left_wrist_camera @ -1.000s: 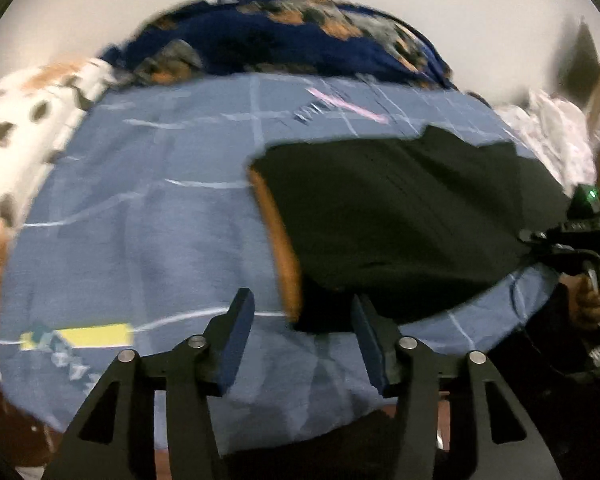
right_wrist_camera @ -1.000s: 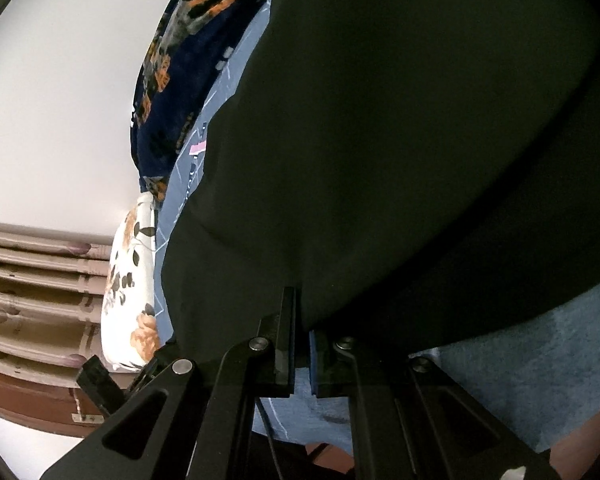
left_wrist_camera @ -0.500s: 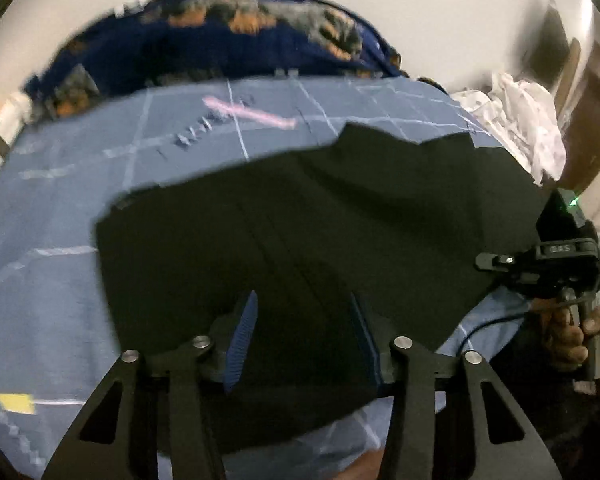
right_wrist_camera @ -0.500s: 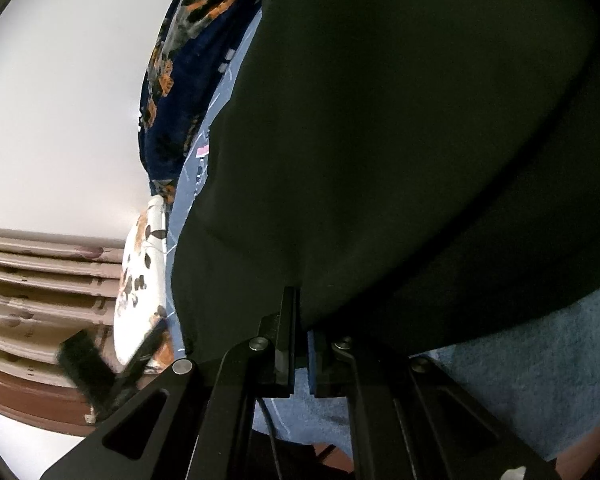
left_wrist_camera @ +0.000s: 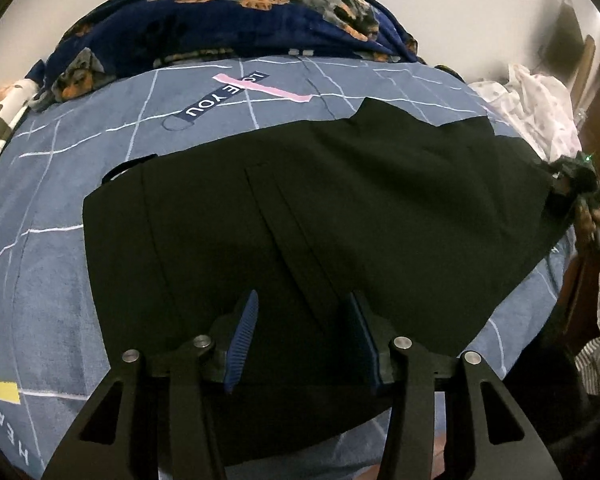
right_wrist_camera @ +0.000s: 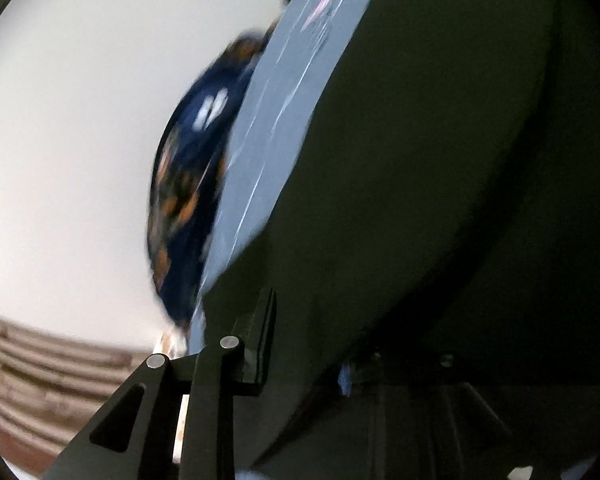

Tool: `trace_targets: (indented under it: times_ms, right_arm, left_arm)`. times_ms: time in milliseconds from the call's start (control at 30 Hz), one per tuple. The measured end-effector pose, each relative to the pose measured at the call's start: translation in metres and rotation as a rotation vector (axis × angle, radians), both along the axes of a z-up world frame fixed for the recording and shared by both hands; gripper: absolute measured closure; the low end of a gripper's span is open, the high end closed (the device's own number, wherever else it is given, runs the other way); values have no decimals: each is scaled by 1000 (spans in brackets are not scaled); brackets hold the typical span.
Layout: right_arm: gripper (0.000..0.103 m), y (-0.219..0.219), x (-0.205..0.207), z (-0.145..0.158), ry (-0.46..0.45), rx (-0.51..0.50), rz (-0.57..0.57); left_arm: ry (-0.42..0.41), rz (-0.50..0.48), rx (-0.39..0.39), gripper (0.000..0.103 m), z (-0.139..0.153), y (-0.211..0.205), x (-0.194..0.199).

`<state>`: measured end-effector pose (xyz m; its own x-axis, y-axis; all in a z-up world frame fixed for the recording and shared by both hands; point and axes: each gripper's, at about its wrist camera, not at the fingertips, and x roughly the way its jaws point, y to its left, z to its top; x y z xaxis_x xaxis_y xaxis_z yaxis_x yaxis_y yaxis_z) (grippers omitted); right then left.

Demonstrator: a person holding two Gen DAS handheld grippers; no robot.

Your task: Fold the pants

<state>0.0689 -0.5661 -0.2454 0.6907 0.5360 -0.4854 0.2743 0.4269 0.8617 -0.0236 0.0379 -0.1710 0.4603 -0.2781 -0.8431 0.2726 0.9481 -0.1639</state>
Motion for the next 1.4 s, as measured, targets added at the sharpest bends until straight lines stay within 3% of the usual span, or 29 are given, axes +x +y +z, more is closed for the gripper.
trace_targets:
  times_ms: [167, 233, 267, 300, 433, 567, 800, 1000, 1300, 1400]
  right_arm:
    - [77, -82, 21, -3, 16, -8, -149]
    - [85, -99, 23, -4, 38, -43, -183]
    - [95, -105, 22, -4, 43, -49, -191]
    - [96, -111, 21, -3, 44, -52, -197]
    - [98, -113, -2, 26, -19, -144, -209]
    - [99, -123, -47, 40, -57, -147, -256]
    - [99, -144, -108, 2, 36, -94, -334]
    - [99, -145, -118, -12, 47, -74, -345]
    - [101, -154, -102, -3, 101, -174, -338]
    - [103, -160, -108, -16, 72, -85, -370]
  left_arm:
    - [1, 11, -13, 56, -1, 3, 3]
    - [-4, 13, -18, 56, -1, 3, 4]
    - [-9, 12, -17, 56, -1, 3, 4]
    - [-16, 9, -13, 56, -1, 3, 3]
    - [-27, 3, -6, 55, -1, 0, 0]
    - [-17, -1, -11, 55, 0, 2, 3]
    - [-19, -20, -7, 55, 0, 0, 1]
    - [-27, -38, -6, 55, -1, 0, -1]
    - [-14, -74, -10, 55, -1, -1, -1]
    - [0, -83, -32, 55, 0, 2, 1]
